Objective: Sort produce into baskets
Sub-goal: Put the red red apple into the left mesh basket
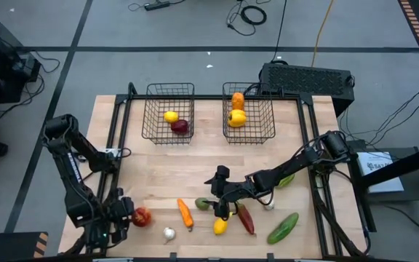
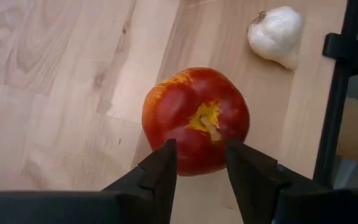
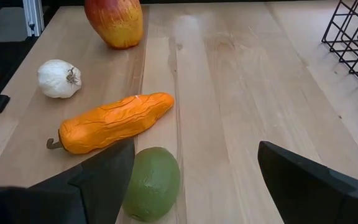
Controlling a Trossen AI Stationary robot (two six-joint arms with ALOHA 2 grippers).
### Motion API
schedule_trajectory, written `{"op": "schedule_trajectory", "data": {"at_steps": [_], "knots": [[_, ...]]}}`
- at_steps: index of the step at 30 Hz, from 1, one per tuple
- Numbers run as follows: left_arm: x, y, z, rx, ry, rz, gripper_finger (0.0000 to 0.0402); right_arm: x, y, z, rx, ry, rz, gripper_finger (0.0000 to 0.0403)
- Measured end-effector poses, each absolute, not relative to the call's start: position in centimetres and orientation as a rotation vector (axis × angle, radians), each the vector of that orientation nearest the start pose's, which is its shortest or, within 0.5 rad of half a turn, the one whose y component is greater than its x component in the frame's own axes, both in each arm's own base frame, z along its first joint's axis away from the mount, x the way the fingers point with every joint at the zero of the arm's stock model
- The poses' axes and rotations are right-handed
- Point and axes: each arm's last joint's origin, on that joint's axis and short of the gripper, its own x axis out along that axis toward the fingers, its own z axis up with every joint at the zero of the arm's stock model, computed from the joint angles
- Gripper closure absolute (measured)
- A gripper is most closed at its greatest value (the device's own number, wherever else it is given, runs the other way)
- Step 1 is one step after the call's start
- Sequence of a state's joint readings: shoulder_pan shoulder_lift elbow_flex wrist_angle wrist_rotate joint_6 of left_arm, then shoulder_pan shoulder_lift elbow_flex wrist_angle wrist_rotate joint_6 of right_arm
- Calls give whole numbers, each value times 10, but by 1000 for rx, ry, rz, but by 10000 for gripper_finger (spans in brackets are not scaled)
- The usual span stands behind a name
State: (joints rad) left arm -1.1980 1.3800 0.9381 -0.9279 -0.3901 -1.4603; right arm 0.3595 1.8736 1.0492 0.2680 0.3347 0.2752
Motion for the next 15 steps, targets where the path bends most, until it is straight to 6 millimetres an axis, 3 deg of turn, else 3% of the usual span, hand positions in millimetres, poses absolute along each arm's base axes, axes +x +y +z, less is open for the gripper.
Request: {"op": "schedule_trajectory", "data": {"at_steps": [7,15], "knots": [[99,-217,222,-304,1126,145,261,368,128,166,80,521,-48,71],[109,-223,211,-240,1127,138,261,368,128,166,76,521,-47,71]]}}
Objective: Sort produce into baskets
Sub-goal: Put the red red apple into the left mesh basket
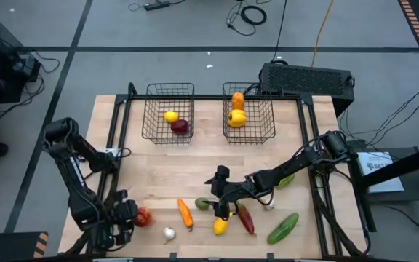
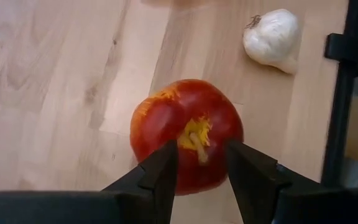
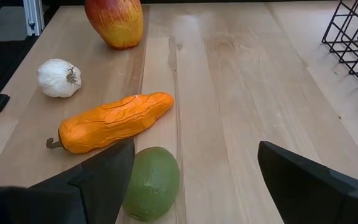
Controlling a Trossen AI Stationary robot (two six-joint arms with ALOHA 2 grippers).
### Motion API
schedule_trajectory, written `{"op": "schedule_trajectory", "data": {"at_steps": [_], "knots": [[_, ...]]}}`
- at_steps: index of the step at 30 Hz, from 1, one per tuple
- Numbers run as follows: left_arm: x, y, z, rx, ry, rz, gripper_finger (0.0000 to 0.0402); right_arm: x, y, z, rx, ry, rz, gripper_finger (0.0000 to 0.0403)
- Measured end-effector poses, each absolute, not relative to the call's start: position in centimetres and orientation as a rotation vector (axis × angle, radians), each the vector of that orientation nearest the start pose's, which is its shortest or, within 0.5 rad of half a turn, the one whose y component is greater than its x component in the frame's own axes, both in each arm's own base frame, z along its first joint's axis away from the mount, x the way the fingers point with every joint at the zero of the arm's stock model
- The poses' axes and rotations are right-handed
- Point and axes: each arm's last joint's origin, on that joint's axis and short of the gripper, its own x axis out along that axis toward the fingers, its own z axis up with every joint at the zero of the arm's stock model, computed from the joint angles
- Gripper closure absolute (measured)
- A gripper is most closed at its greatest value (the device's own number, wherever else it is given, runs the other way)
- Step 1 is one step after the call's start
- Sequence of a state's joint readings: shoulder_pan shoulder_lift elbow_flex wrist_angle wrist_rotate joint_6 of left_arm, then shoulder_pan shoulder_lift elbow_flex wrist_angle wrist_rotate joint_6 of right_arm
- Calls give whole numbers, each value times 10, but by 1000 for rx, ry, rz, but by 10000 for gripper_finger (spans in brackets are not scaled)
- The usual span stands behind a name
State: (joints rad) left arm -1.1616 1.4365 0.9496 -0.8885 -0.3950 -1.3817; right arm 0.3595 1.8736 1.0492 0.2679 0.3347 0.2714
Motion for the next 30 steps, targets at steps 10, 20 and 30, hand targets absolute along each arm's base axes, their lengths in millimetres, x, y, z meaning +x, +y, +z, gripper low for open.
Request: {"op": "schedule_trajectory", "data": {"at_steps": [10,20,30], "knots": [[110,-223,209,-218,1135,145,261,368,128,166,76,522,-47,71],[109,-223,208,-192,1148,134,349,368,128,166,75,522,-47,71],[110,-225,210,-169,1151,107,386,368,128,166,72,524,-46,71]]}}
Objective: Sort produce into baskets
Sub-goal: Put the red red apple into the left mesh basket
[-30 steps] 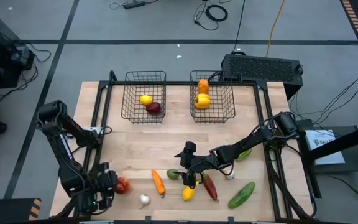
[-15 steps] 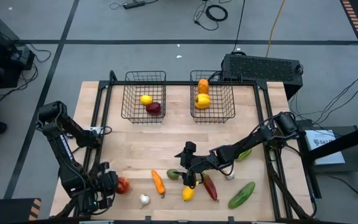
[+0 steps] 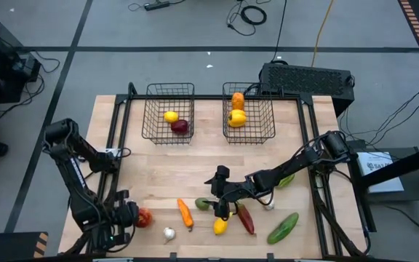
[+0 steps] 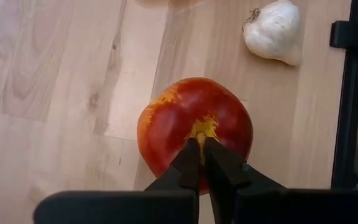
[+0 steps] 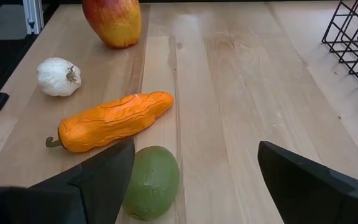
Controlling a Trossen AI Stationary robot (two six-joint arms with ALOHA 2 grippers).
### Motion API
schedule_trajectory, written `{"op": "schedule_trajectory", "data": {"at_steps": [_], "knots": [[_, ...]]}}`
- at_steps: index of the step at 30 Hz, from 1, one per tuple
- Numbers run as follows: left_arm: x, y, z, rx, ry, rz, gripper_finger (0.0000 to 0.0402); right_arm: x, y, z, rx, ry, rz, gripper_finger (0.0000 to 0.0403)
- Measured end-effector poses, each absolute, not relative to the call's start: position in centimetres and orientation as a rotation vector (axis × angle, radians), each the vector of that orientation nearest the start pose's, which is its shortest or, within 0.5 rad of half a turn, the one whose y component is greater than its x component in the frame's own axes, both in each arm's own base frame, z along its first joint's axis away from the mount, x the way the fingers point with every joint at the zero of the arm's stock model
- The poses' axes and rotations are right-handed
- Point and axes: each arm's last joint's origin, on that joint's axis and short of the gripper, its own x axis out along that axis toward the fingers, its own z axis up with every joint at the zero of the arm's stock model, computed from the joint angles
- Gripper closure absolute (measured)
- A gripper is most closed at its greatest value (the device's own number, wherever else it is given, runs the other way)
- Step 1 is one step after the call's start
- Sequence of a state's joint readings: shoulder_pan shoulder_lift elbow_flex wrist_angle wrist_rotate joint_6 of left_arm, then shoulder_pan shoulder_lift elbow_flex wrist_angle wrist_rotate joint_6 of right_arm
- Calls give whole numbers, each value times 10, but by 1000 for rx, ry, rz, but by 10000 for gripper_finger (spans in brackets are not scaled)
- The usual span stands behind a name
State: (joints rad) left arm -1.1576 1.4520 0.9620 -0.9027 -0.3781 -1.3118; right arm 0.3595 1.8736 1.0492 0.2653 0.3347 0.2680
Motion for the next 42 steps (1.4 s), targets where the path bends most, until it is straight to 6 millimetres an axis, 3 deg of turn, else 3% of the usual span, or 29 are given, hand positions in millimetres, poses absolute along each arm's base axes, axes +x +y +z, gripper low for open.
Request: {"op": "schedule_trajectory", "data": {"at_steps": [10,17,30,35,42], "knots": [[121,-215,246,-3,1064,192,386,369,127,166,56,524,-46,71],[148,-182,265,87,959,343,386,369,126,166,49,528,-45,71],[207,-78,310,278,796,517,386,368,126,165,23,535,-40,71],[221,-36,331,325,729,530,386,368,126,165,18,535,-38,71],[230,39,339,323,769,553,386,367,128,164,27,552,-5,71]]}}
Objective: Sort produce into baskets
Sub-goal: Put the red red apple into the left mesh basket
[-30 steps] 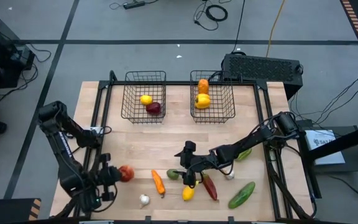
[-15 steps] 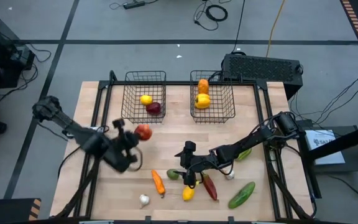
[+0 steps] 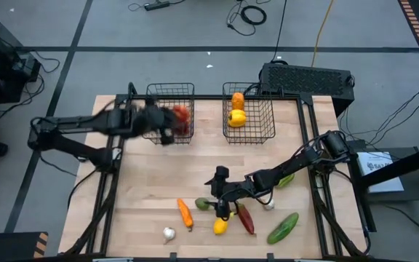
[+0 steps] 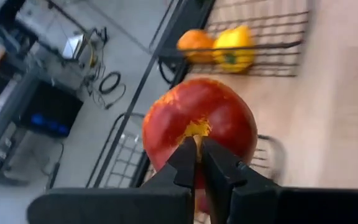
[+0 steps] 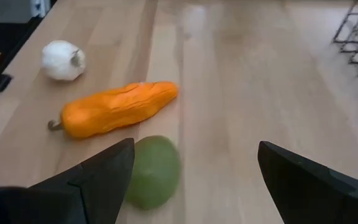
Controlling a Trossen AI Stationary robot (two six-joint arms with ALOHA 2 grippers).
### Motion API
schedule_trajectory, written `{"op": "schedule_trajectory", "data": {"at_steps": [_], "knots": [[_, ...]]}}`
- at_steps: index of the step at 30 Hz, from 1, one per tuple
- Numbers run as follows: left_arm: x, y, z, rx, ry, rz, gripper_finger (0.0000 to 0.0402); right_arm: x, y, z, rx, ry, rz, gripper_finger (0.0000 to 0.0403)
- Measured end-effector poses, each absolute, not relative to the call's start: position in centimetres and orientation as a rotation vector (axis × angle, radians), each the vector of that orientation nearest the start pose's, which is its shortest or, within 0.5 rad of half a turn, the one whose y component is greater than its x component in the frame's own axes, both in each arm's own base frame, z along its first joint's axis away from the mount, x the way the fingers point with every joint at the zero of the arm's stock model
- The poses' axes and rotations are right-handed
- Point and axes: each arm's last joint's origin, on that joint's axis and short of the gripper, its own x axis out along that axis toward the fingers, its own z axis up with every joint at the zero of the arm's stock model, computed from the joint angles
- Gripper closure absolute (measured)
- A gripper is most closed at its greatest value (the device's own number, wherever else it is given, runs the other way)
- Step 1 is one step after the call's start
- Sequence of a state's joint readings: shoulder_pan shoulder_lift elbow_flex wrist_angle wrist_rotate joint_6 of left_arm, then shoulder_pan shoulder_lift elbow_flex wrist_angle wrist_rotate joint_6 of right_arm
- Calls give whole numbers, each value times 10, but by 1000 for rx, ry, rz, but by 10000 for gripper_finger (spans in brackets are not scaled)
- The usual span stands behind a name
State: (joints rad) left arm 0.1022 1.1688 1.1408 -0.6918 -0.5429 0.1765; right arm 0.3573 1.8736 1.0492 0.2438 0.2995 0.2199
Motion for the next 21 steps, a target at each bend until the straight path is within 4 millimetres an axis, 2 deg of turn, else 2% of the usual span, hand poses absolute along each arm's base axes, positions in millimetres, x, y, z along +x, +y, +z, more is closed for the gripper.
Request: {"op": "schedule_trajectory", "data": {"at_steps": [4,7,12,16,21], "knots": [[229,89,335,264,789,566,386,367,129,165,31,560,13,71],[228,126,327,198,779,511,386,365,131,164,28,566,18,71],[225,177,300,69,837,504,386,360,136,166,16,592,30,71],[227,202,273,-5,917,508,386,350,138,179,11,621,37,71],[240,219,247,-43,930,461,386,341,140,191,19,639,40,71]]}}
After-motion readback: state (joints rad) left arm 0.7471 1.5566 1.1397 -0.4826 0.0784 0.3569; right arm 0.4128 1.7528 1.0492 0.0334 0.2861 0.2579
